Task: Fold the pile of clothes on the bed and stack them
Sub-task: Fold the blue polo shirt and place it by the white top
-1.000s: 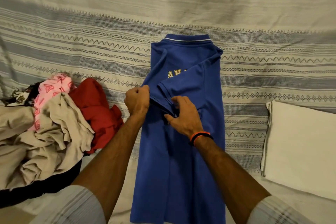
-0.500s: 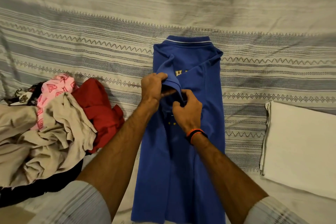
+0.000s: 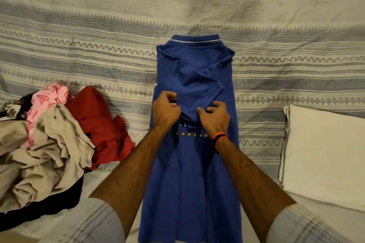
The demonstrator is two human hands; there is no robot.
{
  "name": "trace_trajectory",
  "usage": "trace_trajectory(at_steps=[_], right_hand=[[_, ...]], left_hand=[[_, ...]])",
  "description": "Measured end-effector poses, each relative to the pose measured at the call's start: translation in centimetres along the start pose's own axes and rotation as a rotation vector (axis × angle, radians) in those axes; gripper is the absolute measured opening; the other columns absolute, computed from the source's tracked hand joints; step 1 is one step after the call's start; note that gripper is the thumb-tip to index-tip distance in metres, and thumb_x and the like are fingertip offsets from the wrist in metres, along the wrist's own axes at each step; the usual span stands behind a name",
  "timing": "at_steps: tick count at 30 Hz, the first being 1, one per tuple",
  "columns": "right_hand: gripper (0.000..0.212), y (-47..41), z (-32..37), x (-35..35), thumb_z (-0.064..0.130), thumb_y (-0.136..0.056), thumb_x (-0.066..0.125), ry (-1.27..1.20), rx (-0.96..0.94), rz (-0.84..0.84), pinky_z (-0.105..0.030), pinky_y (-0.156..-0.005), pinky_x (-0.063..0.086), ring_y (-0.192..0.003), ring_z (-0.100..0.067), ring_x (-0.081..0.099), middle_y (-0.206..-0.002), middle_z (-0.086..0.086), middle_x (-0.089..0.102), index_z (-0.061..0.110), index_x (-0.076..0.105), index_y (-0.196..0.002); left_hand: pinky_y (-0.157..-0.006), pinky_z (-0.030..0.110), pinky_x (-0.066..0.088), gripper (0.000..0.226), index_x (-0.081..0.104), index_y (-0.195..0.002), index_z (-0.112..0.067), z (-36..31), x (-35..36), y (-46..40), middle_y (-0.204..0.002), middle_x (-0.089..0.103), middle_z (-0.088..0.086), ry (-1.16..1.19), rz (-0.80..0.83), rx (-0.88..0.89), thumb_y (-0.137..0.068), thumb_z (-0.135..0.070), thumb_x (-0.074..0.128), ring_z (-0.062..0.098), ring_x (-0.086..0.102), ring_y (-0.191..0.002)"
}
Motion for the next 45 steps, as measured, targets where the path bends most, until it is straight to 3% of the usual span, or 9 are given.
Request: trace_trajectory(at_steps=[6,12,16,21,25,30,36,40,45], right_hand=[[0.062,-2.8,2.9,0.0,0.025,-0.08,0.077,0.097,-0.212,-0.152,-0.042,-0.098,0.047,-0.115,-0.032,0.053,-0.129,-0.015,0.049,0.008,0.048,-0.132],[0.038,-6.1,4.3,0.0,0.027,-0.084,0.076,0.453,-0.272,-0.062,-0.038,-0.1,0.043,-0.119,-0.034,0.047,-0.129,-0.015,0.041,0.009,0.058,-0.112],[0.065,-6.6,4.2,-0.7,0.025,-0.075,0.085,0.435,-0.215,-0.094,-0.04,-0.101,0.042,-0.123,-0.035,0.045,-0.135,-0.017,0.043,0.006,0.047,-0.124],[0.038,-7.1,3.8,-1.1,0.026,-0.081,0.078,0.332,-0.168,-0.07,-0.03,-0.082,0.045,-0.096,-0.027,0.061,-0.105,-0.012,0.066,0.003,0.063,-0.108],[0.02,-6.6,3.1,-2.4,0.01,-0.088,0.059,0.025,-0.026,-0.231,-0.036,-0.088,0.047,-0.094,-0.03,0.058,-0.093,-0.006,0.057,0.006,0.055,-0.107],[0.051,-6.8,2.2,-2.0,0.02,-0.088,0.068,0.078,0.076,-0.163,-0.042,-0.097,0.048,-0.116,-0.039,0.058,-0.126,-0.024,0.058,-0.002,0.043,-0.126],[0.077,-5.3,3.1,-1.9,0.035,-0.07,0.087,0.153,-0.195,-0.156,-0.035,-0.091,0.046,-0.112,-0.03,0.055,-0.129,-0.015,0.051,0.003,0.043,-0.126],[0.104,-3.4,2.2,-0.7,0.04,-0.048,0.097,0.137,-0.285,-0.107,-0.034,-0.098,0.047,-0.114,-0.023,0.05,-0.132,-0.011,0.044,0.006,0.041,-0.129],[0.112,-3.4,0.1,-0.4,0.028,-0.047,0.098,0.191,-0.166,-0.048,-0.04,-0.106,0.043,-0.125,-0.033,0.049,-0.137,-0.013,0.046,0.004,0.035,-0.137]], left_hand=[[-0.076,0.041,0.054,0.062,0.043,-0.099,-0.018,1.9,0.3,1.4,-0.098,0.062,0.005,-0.242,-0.017,0.051,-0.057,-0.017,0.089,0.025,0.063,-0.087],[-0.078,0.04,0.049,0.068,0.04,-0.11,-0.012,2.8,1.6,2.3,-0.113,0.052,0.01,-0.435,0.01,0.062,-0.064,-0.019,0.089,0.029,0.059,-0.096],[-0.078,0.039,0.049,0.066,0.04,-0.115,-0.009,3.2,2.0,2.5,-0.117,0.05,0.013,-0.465,0.002,0.061,-0.068,-0.013,0.086,0.031,0.059,-0.097],[-0.073,0.043,0.051,0.053,0.04,-0.106,-0.011,3.5,1.6,2.6,-0.106,0.057,0.013,-0.374,-0.013,0.077,-0.067,0.003,0.073,0.033,0.061,-0.089],[-0.075,0.045,0.052,0.053,0.042,-0.109,-0.014,3.1,1.7,3.0,-0.105,0.06,0.01,-0.453,0.083,0.119,-0.068,0.0,0.073,0.031,0.061,-0.091],[-0.076,0.041,0.05,0.065,0.036,-0.126,-0.015,2.6,2.1,3.6,-0.117,0.052,0.012,-0.726,0.221,0.157,-0.074,-0.01,0.074,0.031,0.058,-0.1],[-0.086,0.045,0.05,0.063,0.049,-0.131,-0.017,1.2,1.4,2.9,-0.126,0.052,0.009,-0.45,0.008,0.302,-0.07,-0.015,0.06,0.031,0.052,-0.111],[-0.12,0.043,0.022,0.092,0.011,-0.157,-0.012,2.9,2.0,0.3,-0.165,0.006,0.01,-0.675,0.147,0.39,-0.087,-0.035,0.066,0.032,0.013,-0.15],[-0.121,0.05,0.014,0.106,-0.017,-0.155,-0.017,5.7,1.0,-1.5,-0.163,-0.021,-0.003,-0.87,0.227,0.188,-0.089,-0.064,0.051,0.028,-0.005,-0.152]])
Point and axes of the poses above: each hand's wrist, its own y-axis away from the middle knuckle, its own x-axis out of the palm, z = x × y, the point moved 5 cm from there along -y, towards the middle knuckle
